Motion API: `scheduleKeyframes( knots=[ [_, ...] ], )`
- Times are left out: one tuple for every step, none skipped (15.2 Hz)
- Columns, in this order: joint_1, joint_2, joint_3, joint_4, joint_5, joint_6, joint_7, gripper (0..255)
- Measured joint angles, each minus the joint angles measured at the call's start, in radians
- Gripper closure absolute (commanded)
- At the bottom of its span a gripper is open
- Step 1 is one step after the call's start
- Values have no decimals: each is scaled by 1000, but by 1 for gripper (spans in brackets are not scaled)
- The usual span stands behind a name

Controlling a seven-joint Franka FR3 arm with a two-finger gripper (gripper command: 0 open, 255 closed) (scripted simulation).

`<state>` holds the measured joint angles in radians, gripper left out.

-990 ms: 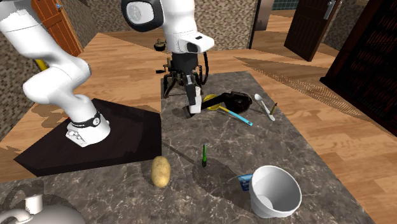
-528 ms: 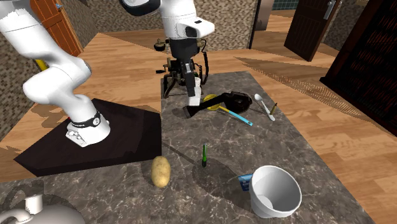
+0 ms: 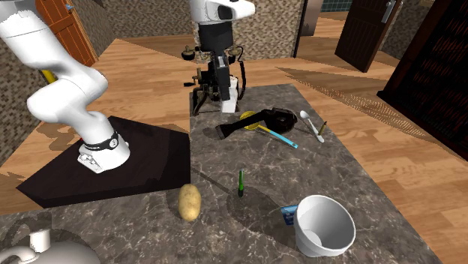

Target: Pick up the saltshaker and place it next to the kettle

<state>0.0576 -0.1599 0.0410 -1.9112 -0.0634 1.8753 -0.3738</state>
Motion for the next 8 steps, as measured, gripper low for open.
scheduleKeyframes(
  knots=[
    [0,-1,-1,13,0,-13,-2,255],
    [0,1,0,26,0,-25,-2,255],
    [-5,-7,-7,22,1,-28,-13,255],
    [-12,-17,-18,17,2,-32,-33,255],
    [-21,-18,-31,14,2,-29,-53,255],
    [-30,-31,-44,-7,2,-20,-74,255],
    [-39,-41,-58,-16,3,-20,-98,255],
    [-47,-48,-71,-15,3,-26,-119,255]
  ],
)
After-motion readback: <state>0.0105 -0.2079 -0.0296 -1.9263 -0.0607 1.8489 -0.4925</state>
